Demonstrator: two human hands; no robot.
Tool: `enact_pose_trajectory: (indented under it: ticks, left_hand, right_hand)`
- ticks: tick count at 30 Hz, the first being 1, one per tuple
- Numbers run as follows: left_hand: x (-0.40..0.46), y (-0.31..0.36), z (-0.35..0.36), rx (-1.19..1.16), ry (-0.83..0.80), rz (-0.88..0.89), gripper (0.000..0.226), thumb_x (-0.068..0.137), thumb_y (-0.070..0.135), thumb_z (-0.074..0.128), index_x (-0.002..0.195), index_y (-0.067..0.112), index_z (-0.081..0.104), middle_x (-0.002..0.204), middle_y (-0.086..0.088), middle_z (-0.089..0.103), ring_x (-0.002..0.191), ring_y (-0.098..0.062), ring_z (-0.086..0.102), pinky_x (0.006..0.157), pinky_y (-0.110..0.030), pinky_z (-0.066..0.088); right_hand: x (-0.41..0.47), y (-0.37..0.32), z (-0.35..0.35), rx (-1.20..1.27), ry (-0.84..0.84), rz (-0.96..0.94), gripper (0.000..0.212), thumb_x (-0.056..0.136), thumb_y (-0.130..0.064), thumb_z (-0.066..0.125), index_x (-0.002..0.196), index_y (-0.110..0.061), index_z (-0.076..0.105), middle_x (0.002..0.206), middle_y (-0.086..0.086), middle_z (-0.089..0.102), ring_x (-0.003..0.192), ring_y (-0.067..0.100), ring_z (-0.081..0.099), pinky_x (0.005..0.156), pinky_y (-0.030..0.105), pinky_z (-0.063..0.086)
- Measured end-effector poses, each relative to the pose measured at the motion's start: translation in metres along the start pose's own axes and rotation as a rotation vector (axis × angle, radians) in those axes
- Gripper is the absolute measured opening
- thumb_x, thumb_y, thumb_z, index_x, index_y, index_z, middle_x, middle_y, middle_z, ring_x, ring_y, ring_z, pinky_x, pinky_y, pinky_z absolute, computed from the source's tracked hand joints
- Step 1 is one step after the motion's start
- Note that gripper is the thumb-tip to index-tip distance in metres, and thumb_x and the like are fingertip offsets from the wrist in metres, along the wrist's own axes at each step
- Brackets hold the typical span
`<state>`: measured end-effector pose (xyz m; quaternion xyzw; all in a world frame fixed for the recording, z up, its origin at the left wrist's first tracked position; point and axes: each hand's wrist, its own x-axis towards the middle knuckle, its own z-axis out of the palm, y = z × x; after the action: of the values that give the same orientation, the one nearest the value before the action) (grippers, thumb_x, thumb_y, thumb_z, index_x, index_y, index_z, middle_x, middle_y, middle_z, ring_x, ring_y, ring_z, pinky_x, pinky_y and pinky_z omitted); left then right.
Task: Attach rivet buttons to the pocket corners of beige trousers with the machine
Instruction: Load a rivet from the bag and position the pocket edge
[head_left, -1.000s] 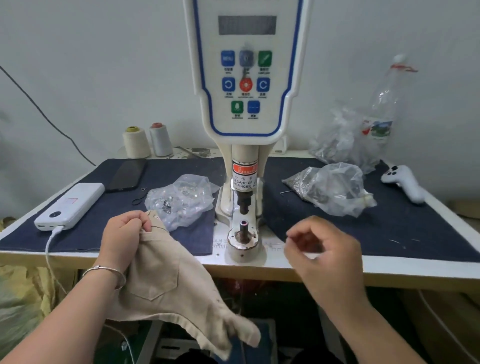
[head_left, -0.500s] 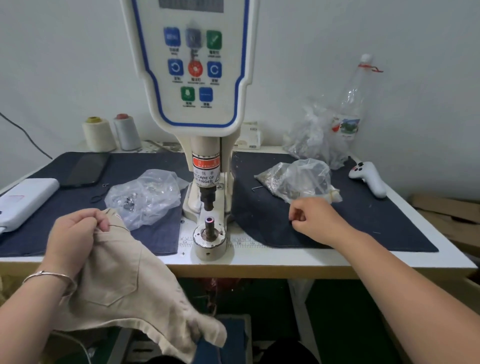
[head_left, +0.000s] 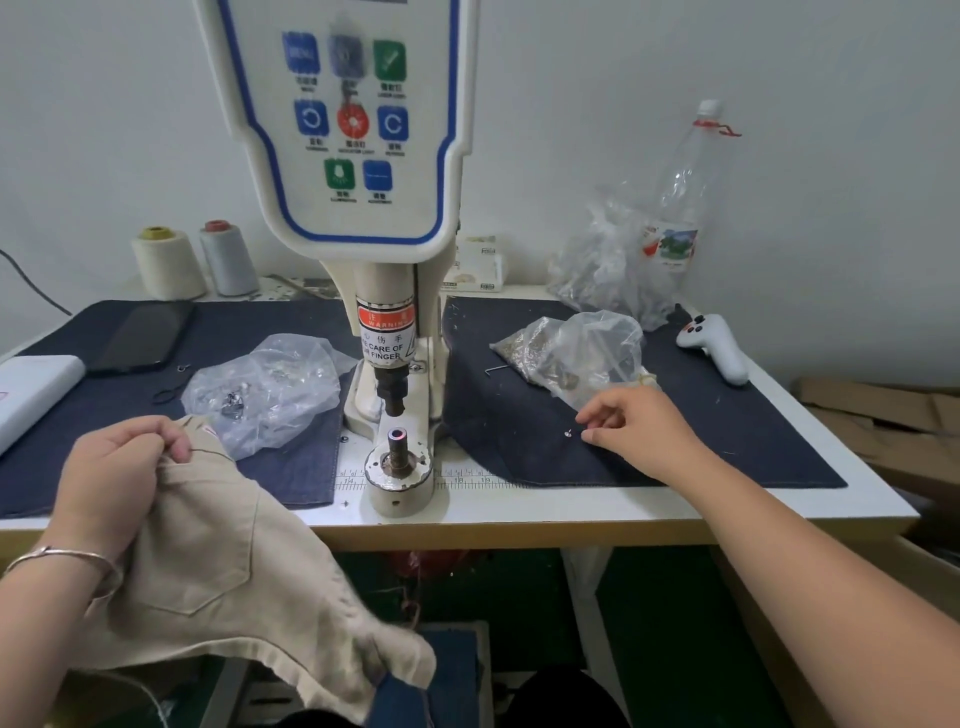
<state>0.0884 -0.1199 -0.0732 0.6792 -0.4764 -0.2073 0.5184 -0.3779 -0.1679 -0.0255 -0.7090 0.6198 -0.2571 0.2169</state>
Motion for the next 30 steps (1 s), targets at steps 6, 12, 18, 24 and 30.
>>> enact_pose_trajectory:
  ticks: [6, 12, 18, 24, 30]
  left_hand:
    - [-0.008, 0.011, 0.006, -0.006, 0.057, 0.048, 0.024, 0.062, 0.017, 0.039, 0.06, 0.014, 0.062, 0.058, -0.012, 0.041, 0.055, -0.016, 0.033, 0.05, -0.028, 0.025]
    - [-0.013, 0.019, 0.006, -0.005, 0.06, 0.054, 0.023, 0.06, 0.016, 0.039, 0.057, 0.015, 0.061, 0.048, 0.0, 0.037, 0.043, -0.006, 0.028, 0.045, -0.023, 0.025]
    - [-0.014, 0.019, 0.006, -0.015, 0.057, 0.021, 0.023, 0.061, 0.017, 0.039, 0.055, 0.015, 0.061, 0.039, 0.011, 0.035, 0.047, -0.009, 0.031, 0.053, -0.029, 0.024]
    - [-0.012, 0.02, 0.004, -0.013, 0.063, 0.035, 0.023, 0.06, 0.017, 0.04, 0.05, 0.018, 0.061, 0.054, -0.008, 0.04, 0.054, -0.016, 0.033, 0.055, -0.03, 0.026]
    - [-0.011, 0.019, 0.004, -0.025, 0.051, 0.049, 0.021, 0.06, 0.016, 0.039, 0.05, 0.012, 0.057, 0.051, -0.006, 0.039, 0.048, -0.01, 0.031, 0.05, -0.026, 0.026]
  right_hand:
    - [-0.003, 0.0, 0.019, 0.062, 0.106, 0.009, 0.013, 0.078, -0.02, 0.08, 0.081, -0.028, 0.071, 0.074, -0.01, 0.063, 0.064, 0.005, 0.05, 0.062, 0.018, 0.039]
    - [-0.002, -0.002, 0.024, -0.02, 0.125, -0.002, 0.012, 0.081, -0.021, 0.078, 0.076, -0.029, 0.07, 0.077, -0.012, 0.061, 0.067, 0.005, 0.05, 0.06, 0.02, 0.036]
    - [-0.004, -0.003, 0.021, -0.02, 0.137, 0.003, 0.017, 0.081, -0.018, 0.077, 0.071, -0.029, 0.069, 0.073, -0.012, 0.06, 0.07, 0.007, 0.052, 0.059, 0.021, 0.034]
    - [-0.012, -0.011, 0.024, 0.025, 0.21, -0.005, 0.02, 0.084, -0.016, 0.075, 0.072, -0.03, 0.068, 0.078, -0.01, 0.064, 0.074, 0.006, 0.055, 0.06, 0.02, 0.036]
    - [-0.032, -0.062, 0.041, 0.35, 0.262, -0.174, 0.016, 0.086, -0.013, 0.071, 0.079, -0.027, 0.07, 0.082, -0.012, 0.068, 0.075, -0.006, 0.06, 0.065, 0.004, 0.043]
